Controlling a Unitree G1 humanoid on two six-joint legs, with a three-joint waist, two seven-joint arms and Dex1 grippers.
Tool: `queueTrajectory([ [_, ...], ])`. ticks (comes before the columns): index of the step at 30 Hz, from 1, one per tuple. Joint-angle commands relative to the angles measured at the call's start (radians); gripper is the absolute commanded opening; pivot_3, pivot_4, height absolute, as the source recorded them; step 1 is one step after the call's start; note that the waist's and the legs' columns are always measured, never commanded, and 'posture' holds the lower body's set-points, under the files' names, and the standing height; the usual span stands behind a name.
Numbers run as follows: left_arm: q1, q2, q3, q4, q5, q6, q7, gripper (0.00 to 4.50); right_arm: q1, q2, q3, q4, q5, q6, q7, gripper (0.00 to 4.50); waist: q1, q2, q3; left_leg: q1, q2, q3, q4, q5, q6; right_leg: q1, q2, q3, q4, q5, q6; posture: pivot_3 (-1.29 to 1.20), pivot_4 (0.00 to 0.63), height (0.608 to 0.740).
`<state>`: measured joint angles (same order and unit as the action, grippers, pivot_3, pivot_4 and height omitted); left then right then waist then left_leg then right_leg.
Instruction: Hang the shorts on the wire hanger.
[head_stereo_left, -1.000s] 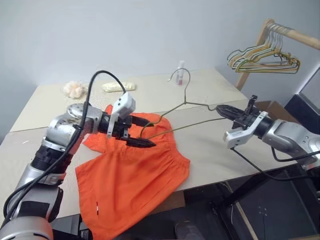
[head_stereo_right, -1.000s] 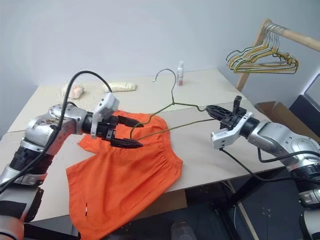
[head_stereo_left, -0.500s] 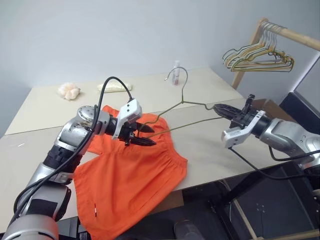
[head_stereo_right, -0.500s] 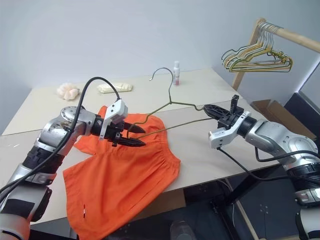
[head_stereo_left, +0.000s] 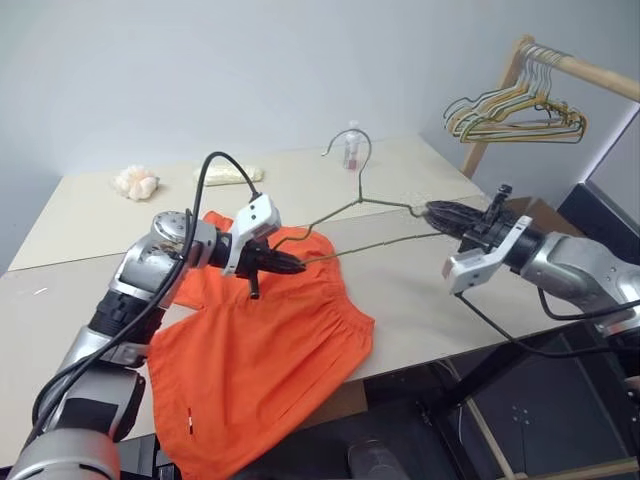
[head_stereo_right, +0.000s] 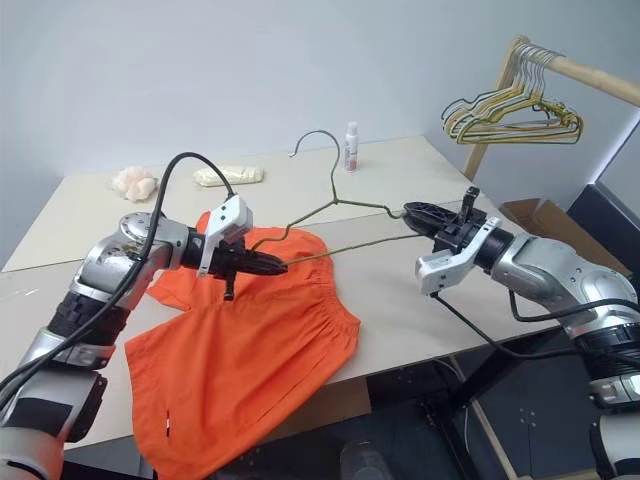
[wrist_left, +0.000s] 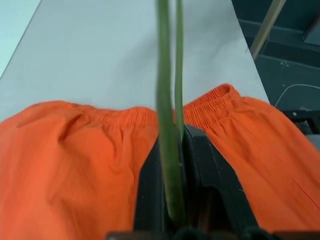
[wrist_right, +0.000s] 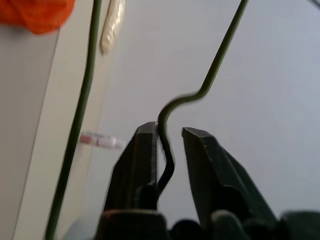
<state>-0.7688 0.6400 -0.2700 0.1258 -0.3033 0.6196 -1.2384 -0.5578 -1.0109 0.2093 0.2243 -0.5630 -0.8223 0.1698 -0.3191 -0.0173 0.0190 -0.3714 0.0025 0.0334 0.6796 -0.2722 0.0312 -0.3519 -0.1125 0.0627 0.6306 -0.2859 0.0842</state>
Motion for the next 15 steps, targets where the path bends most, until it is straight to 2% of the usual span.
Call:
queueTrajectory([
  [1, -0.012, 0.025, 0.025, -0.025, 0.017, -0.034, 0.001, 0.00, 0.007, -0.045, -0.012, -0.040, 0.215, -0.019, 0.160, 2.47, 0.000, 0.000, 0.000, 0.000, 0.000, 0.000, 0.000, 0.000, 0.000, 0.000, 0.000, 0.000, 0.000, 0.000, 0.000, -0.25, 0.000, 0.740],
  [2, -0.002, 0.035, 0.024, -0.031, 0.028, -0.053, -0.001, 0.00, 0.014, -0.054, -0.009, -0.051, 0.285, -0.003, 0.221, 2.84, 0.000, 0.000, 0.000, 0.000, 0.000, 0.000, 0.000, 0.000, 0.000, 0.000, 0.000, 0.000, 0.000, 0.000, 0.000, -0.25, 0.000, 0.740],
  [4, 0.036, 0.077, 0.005, -0.048, 0.092, -0.198, -0.012, 0.00, 0.042, -0.066, -0.011, -0.120, 0.526, 0.140, 0.395, 3.57, -0.004, 0.000, 0.000, 0.000, 0.000, 0.000, 0.000, 0.000, 0.000, 0.000, 0.000, 0.000, 0.000, 0.000, 0.000, -0.24, 0.000, 0.740],
  [6, 0.049, 0.094, -0.001, -0.046, 0.128, -0.257, -0.006, 0.00, 0.057, -0.096, -0.022, -0.230, 0.787, 0.390, 0.592, 4.30, -0.003, 0.000, 0.000, 0.002, 0.002, 0.000, -0.001, 0.000, 0.000, 0.003, 0.001, 0.000, 0.000, 0.000, 0.000, -0.22, 0.000, 0.740],
  [9, 0.052, 0.094, 0.010, -0.042, 0.136, -0.287, -0.012, 0.00, 0.012, -0.117, -0.034, -0.315, 0.957, 0.715, 0.750, 4.30, 0.012, 0.000, 0.000, 0.002, 0.003, -0.001, 0.000, 0.000, 0.000, 0.003, 0.000, -0.001, 0.000, 0.000, 0.000, -0.22, 0.000, 0.740],
  [12, 0.055, 0.089, 0.020, -0.059, 0.128, -0.284, -0.019, 0.00, -0.099, -0.145, 0.040, -0.320, 0.929, 0.956, 0.935, 4.30, 0.031, 0.000, 0.000, 0.001, 0.003, -0.002, 0.000, 0.000, 0.000, 0.002, -0.001, -0.002, 0.000, 0.000, 0.000, -0.21, 0.000, 0.740],
  [15, 0.057, 0.083, 0.026, -0.067, 0.125, -0.284, -0.023, 0.00, -0.220, -0.105, 0.125, -0.299, 0.864, 1.196, 1.015, 4.30, 0.057, 0.001, 0.000, -0.002, 0.004, -0.002, 0.000, 0.000, 0.000, -0.002, 0.000, -0.002, 0.000, 0.000, 0.000, -0.21, 0.000, 0.740],
])
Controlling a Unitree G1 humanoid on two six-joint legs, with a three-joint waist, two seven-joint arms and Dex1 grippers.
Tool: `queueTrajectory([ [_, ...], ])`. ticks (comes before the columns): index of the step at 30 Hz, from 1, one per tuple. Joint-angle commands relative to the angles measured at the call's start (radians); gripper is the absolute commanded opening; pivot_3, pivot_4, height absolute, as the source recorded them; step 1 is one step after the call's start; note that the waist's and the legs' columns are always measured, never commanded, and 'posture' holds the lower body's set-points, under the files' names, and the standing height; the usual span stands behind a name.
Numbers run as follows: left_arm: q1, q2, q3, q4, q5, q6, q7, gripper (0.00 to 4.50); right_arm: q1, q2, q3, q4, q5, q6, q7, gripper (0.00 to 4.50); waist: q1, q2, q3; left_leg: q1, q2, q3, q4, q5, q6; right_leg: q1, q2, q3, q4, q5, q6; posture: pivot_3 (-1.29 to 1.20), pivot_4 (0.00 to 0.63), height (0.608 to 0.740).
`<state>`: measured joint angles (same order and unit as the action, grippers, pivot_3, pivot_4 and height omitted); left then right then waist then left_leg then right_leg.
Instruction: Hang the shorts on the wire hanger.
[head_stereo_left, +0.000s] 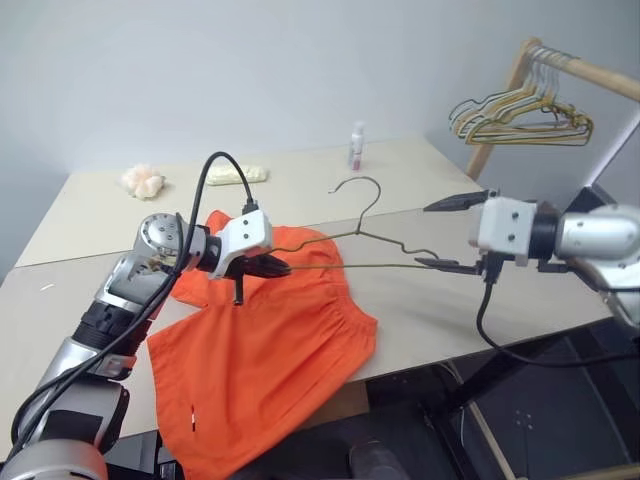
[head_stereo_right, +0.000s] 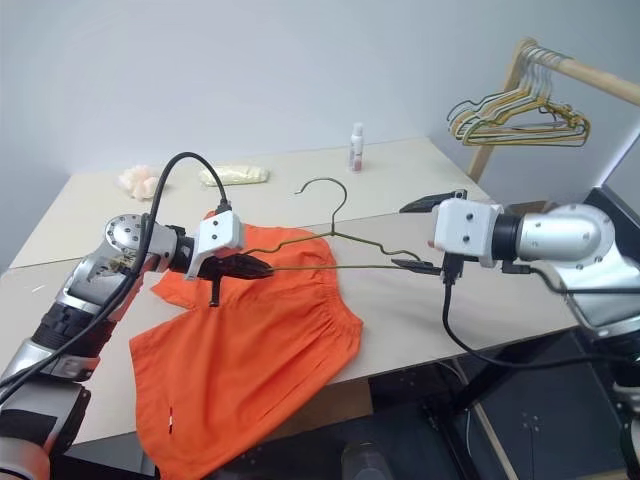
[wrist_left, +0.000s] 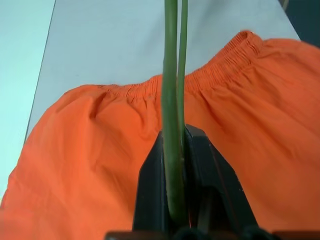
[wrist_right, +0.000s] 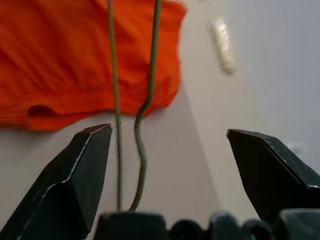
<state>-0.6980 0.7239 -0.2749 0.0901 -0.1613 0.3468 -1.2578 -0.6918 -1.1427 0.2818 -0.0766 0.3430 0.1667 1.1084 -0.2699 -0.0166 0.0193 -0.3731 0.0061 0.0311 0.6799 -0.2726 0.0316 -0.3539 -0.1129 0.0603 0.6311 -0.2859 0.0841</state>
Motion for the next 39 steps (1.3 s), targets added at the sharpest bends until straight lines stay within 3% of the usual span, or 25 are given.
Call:
queueTrajectory([
  [1, -0.014, -0.003, 0.032, -0.032, -0.017, -0.012, -0.005, 0.00, -0.116, 0.055, 0.072, 0.020, -0.063, 0.248, 0.081, 4.30, 0.014, 0.000, 0.000, -0.001, 0.000, 0.000, 0.000, 0.000, 0.000, -0.001, 0.000, 0.000, 0.000, 0.000, 0.000, -0.21, 0.000, 0.740],
  [5, -0.007, -0.011, 0.040, -0.049, -0.024, -0.002, -0.005, 0.00, -0.201, 0.147, 0.142, 0.109, -0.167, 0.318, 0.124, 4.30, 0.039, 0.000, 0.000, -0.003, -0.001, 0.000, 0.001, 0.000, 0.000, -0.004, -0.001, 0.001, 0.001, 0.000, 0.000, -0.20, 0.000, 0.740],
  [8, -0.002, -0.012, 0.043, -0.057, -0.024, 0.000, -0.006, 0.00, -0.218, 0.185, 0.168, 0.141, -0.207, 0.341, 0.169, 4.14, 0.058, 0.000, 0.000, -0.015, -0.003, 0.000, 0.004, 0.000, 0.000, -0.016, -0.001, 0.000, 0.010, 0.000, 0.000, -0.20, 0.000, 0.740],
  [11, 0.000, -0.013, 0.044, -0.060, -0.023, 0.000, -0.009, 0.00, -0.222, 0.213, 0.166, 0.164, -0.240, 0.340, 0.186, 3.40, 0.065, 0.001, 0.000, -0.022, -0.006, 0.000, 0.008, 0.000, 0.000, -0.024, -0.002, 0.000, 0.018, 0.000, 0.000, -0.20, 0.000, 0.740],
  [14, 0.001, -0.014, 0.046, -0.063, -0.024, 0.003, -0.012, 0.00, -0.218, 0.230, 0.157, 0.175, -0.257, 0.332, 0.208, 2.33, 0.063, 0.001, 0.000, -0.030, -0.006, -0.001, 0.014, 0.000, 0.000, -0.031, -0.001, 0.000, 0.021, 0.000, 0.000, -0.20, 0.000, 0.740],
  [20, -0.002, -0.011, 0.043, -0.057, -0.025, -0.008, -0.028, 0.00, -0.203, 0.242, 0.127, 0.164, -0.263, 0.326, 0.228, 0.16, 0.060, 0.001, 0.000, -0.030, -0.006, -0.001, 0.015, 0.000, 0.000, -0.032, 0.000, 0.000, 0.024, 0.000, 0.000, -0.20, 0.000, 0.740],
  [26, 0.011, -0.015, 0.063, -0.020, -0.053, -0.144, -0.113, 0.00, -0.158, 0.227, 0.091, 0.115, -0.249, 0.307, 0.243, 0.05, 0.058, 0.001, 0.000, -0.030, -0.006, -0.001, 0.015, 0.000, 0.000, -0.032, 0.000, 0.000, 0.024, 0.000, 0.000, -0.20, 0.000, 0.740],
  [30, 0.011, 0.000, 0.076, 0.046, -0.084, -0.246, -0.233, 1.02, -0.028, 0.180, 0.009, -0.030, -0.186, 0.348, 0.241, 0.00, 0.063, 0.001, 0.000, -0.030, -0.006, -0.001, 0.015, 0.000, 0.000, -0.032, -0.001, 0.000, 0.024, 0.000, 0.000, -0.21, 0.000, 0.740],
  [39, -0.018, 0.003, 0.168, 0.163, -0.128, -0.210, -0.202, 3.86, 0.348, 0.112, -0.301, -0.177, 0.035, 0.766, 0.112, 0.00, 0.063, 0.000, -0.001, -0.031, -0.006, -0.002, 0.016, 0.000, 0.001, -0.031, 0.000, -0.001, 0.024, 0.000, 0.000, -0.22, 0.000, 0.740],
])
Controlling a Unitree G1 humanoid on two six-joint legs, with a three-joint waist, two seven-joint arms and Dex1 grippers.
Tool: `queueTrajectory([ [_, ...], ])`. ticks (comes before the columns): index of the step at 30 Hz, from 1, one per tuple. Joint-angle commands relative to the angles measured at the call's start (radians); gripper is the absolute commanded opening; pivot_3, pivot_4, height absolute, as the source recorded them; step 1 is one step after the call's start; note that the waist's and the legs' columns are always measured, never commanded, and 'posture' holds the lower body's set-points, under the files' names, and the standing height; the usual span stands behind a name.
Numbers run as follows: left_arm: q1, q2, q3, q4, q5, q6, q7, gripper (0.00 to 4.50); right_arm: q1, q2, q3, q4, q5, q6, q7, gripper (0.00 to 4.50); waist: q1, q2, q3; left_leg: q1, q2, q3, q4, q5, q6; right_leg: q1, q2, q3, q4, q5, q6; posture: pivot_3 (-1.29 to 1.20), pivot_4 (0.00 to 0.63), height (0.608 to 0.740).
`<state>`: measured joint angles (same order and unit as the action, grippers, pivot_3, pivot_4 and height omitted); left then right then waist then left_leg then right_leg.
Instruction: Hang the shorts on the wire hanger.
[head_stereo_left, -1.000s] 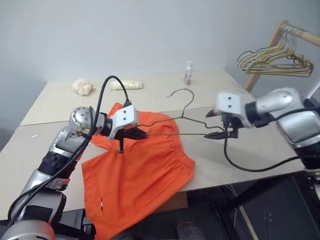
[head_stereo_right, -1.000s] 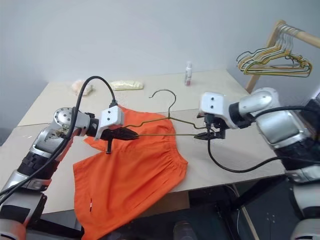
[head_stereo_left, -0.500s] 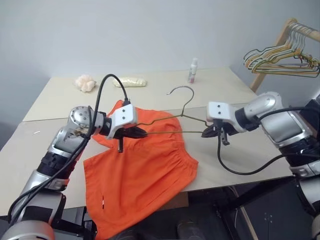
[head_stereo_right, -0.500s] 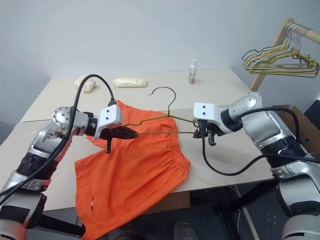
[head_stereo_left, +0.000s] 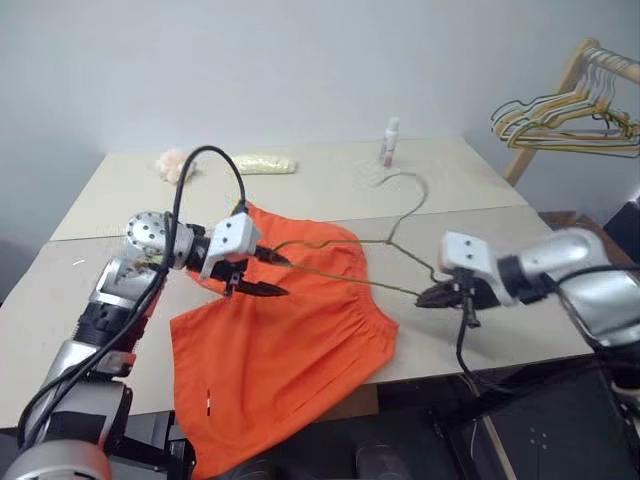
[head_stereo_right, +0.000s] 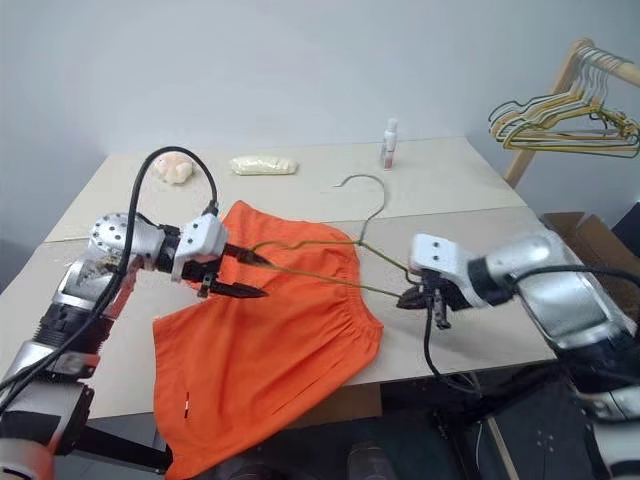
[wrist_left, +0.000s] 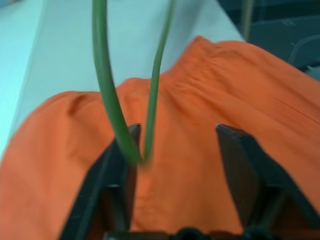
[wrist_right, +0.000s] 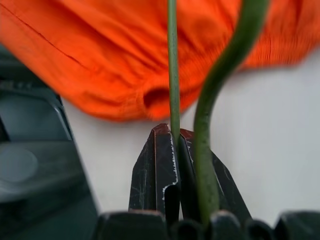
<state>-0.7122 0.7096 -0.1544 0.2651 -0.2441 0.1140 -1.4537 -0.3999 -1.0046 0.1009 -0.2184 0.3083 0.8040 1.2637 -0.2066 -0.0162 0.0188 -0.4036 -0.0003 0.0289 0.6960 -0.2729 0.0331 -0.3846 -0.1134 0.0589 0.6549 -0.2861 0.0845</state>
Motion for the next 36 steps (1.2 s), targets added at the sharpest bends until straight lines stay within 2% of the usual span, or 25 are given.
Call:
queueTrajectory([
  [1, 0.012, 0.023, 0.054, -0.030, -0.059, 0.038, -0.015, 4.22, 0.091, -0.030, -0.150, -0.035, 0.086, 0.175, -0.062, 0.00, -0.001, 0.000, 0.000, 0.000, 0.000, 0.000, 0.000, 0.000, 0.000, 0.000, 0.000, 0.000, 0.000, 0.000, 0.000, -0.22, 0.000, 0.740],
  [2, 0.030, 0.026, 0.061, -0.053, -0.075, 0.050, -0.021, 4.49, 0.119, -0.034, -0.174, -0.031, 0.100, 0.222, -0.081, 0.00, -0.004, 0.000, 0.000, 0.000, 0.000, 0.000, 0.000, 0.000, 0.000, 0.000, 0.000, 0.000, 0.000, 0.000, 0.000, -0.23, 0.000, 0.740],
  [6, 0.108, 0.010, 0.092, -0.161, -0.105, 0.057, 0.037, 4.49, 0.175, -0.052, -0.217, 0.006, 0.166, 0.435, -0.129, 0.00, -0.005, 0.001, -0.001, 0.003, 0.001, 0.001, -0.001, 0.000, 0.000, 0.002, 0.000, 0.002, 0.000, 0.000, 0.000, -0.22, 0.000, 0.740],
  [11, 0.157, 0.033, 0.089, -0.251, -0.138, 0.103, 0.028, 4.49, 0.172, -0.070, -0.140, 0.068, 0.232, 0.562, -0.121, 0.00, -0.001, 0.001, -0.001, 0.005, 0.002, 0.001, -0.001, 0.000, 0.000, 0.007, 0.001, 0.001, -0.008, 0.000, 0.000, -0.20, 0.000, 0.740],
  [14, 0.181, 0.051, 0.095, -0.293, -0.151, 0.127, 0.028, 4.49, 0.151, -0.081, -0.067, 0.127, 0.254, 0.583, -0.090, 0.00, 0.000, 0.001, -0.001, 0.006, 0.002, 0.001, -0.001, 0.000, 0.001, 0.009, 0.001, 0.001, -0.008, 0.000, 0.000, -0.19, 0.000, 0.740],
  [21, 0.221, 0.088, 0.111, -0.353, -0.178, 0.169, 0.039, 4.49, 0.115, -0.108, 0.012, 0.180, 0.311, 0.570, -0.020, 0.00, 0.013, 0.001, -0.001, 0.010, 0.002, 0.001, -0.001, -0.001, 0.001, 0.014, 0.001, 0.000, -0.013, -0.001, 0.001, -0.16, 0.000, 0.740],
  [28, 0.248, 0.100, 0.123, -0.387, -0.191, 0.191, 0.051, 4.49, 0.092, -0.120, 0.005, 0.210, 0.369, 0.561, 0.049, 0.00, 0.044, 0.001, -0.001, 0.011, 0.002, 0.001, -0.001, -0.001, 0.001, 0.015, 0.001, 0.000, -0.013, -0.001, 0.001, -0.15, 0.000, 0.740],
  [33, 0.265, 0.107, 0.126, -0.405, -0.200, 0.198, 0.061, 4.49, 0.071, -0.086, -0.052, 0.245, 0.380, 0.562, 0.012, 0.00, 0.062, 0.001, -0.001, 0.011, 0.002, 0.001, -0.001, -0.002, 0.002, 0.015, 0.001, 0.000, -0.014, -0.001, 0.001, -0.14, 0.000, 0.740],
  [36, 0.274, 0.114, 0.129, -0.411, -0.207, 0.199, 0.063, 4.49, 0.073, -0.115, -0.029, 0.217, 0.396, 0.557, 0.049, 0.00, 0.067, 0.001, -0.001, 0.011, 0.001, 0.001, -0.001, -0.002, 0.002, 0.015, 0.001, 0.001, -0.013, -0.001, 0.001, -0.14, 0.000, 0.740],
])
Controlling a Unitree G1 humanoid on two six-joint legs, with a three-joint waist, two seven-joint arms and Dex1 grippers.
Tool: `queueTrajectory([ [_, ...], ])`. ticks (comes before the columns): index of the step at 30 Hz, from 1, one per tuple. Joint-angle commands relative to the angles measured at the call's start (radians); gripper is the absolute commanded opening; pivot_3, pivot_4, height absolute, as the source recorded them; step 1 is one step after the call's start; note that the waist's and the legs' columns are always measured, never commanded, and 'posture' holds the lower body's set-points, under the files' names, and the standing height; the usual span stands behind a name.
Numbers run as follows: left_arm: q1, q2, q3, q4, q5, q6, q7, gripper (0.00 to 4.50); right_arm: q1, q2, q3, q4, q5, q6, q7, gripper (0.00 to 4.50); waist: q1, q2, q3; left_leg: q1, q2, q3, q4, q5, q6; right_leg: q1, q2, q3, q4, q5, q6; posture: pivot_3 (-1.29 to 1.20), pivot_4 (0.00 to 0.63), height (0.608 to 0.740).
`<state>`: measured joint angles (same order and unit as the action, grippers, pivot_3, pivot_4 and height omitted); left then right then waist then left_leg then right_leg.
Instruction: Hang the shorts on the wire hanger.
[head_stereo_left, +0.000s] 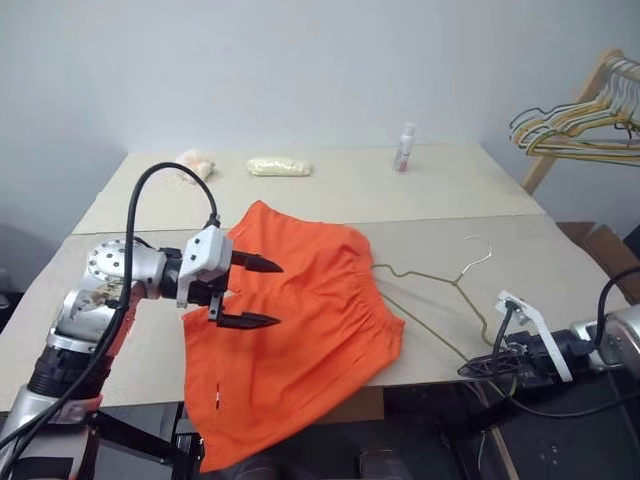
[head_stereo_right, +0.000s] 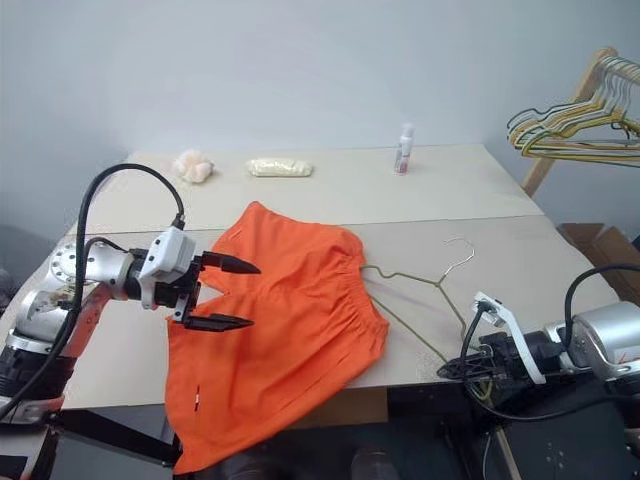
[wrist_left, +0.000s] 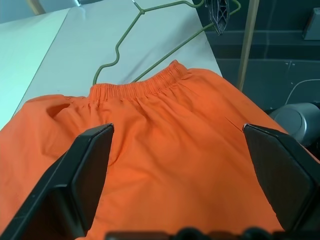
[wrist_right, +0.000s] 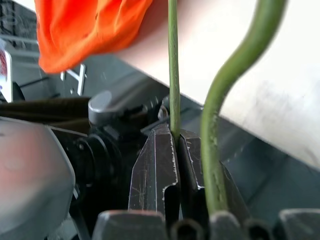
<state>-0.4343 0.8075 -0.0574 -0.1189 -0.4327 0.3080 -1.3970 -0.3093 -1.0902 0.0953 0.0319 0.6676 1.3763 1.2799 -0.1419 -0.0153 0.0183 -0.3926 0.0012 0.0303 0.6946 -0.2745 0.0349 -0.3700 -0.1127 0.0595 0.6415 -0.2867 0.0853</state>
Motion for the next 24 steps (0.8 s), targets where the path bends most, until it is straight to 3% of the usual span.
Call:
queueTrajectory([
  [1, -0.001, 0.018, 0.031, -0.029, -0.019, 0.005, 0.006, 4.49, -0.013, -0.044, 0.000, -0.055, 0.044, -0.013, 0.050, 0.00, 0.005, 0.000, 0.000, 0.000, 0.000, 0.000, 0.000, 0.000, 0.000, 0.000, 0.000, 0.000, 0.000, 0.000, 0.000, -0.14, 0.000, 0.740],
  [5, -0.003, 0.020, 0.025, -0.030, -0.017, 0.001, 0.006, 4.49, -0.040, -0.073, 0.115, -0.084, 0.028, -0.006, 0.084, 0.00, 0.014, 0.000, 0.000, 0.000, 0.000, 0.000, 0.000, 0.000, 0.000, 0.000, 0.000, 0.000, 0.000, 0.000, 0.000, -0.13, 0.000, 0.740],
  [13, 0.012, 0.031, 0.030, -0.040, -0.008, -0.013, 0.008, 4.49, -0.205, -0.018, 0.328, 0.053, -0.046, 0.018, 0.080, 0.00, 0.021, 0.000, 0.000, 0.001, 0.000, 0.001, 0.000, 0.000, 0.000, -0.001, 0.000, 0.000, -0.001, 0.000, 0.000, -0.10, 0.000, 0.740],
  [19, 0.034, 0.040, 0.038, -0.059, -0.007, -0.018, 0.021, 4.49, -0.276, 0.032, 0.375, 0.168, -0.093, 0.025, 0.053, 0.00, 0.031, 0.000, 0.000, 0.000, 0.000, 0.001, 0.000, 0.000, 0.001, -0.001, 0.000, 0.000, 0.000, 0.000, 0.000, -0.08, 0.000, 0.740],
  [24, 0.047, 0.044, 0.044, -0.069, -0.006, -0.020, 0.028, 4.49, -0.337, 0.100, 0.315, 0.273, -0.073, 0.029, 0.050, 0.00, 0.043, 0.000, 0.000, 0.001, -0.001, 0.002, 0.000, 0.000, 0.001, 0.000, 0.000, 0.000, -0.001, 0.000, 0.000, -0.07, 0.000, 0.740],
])
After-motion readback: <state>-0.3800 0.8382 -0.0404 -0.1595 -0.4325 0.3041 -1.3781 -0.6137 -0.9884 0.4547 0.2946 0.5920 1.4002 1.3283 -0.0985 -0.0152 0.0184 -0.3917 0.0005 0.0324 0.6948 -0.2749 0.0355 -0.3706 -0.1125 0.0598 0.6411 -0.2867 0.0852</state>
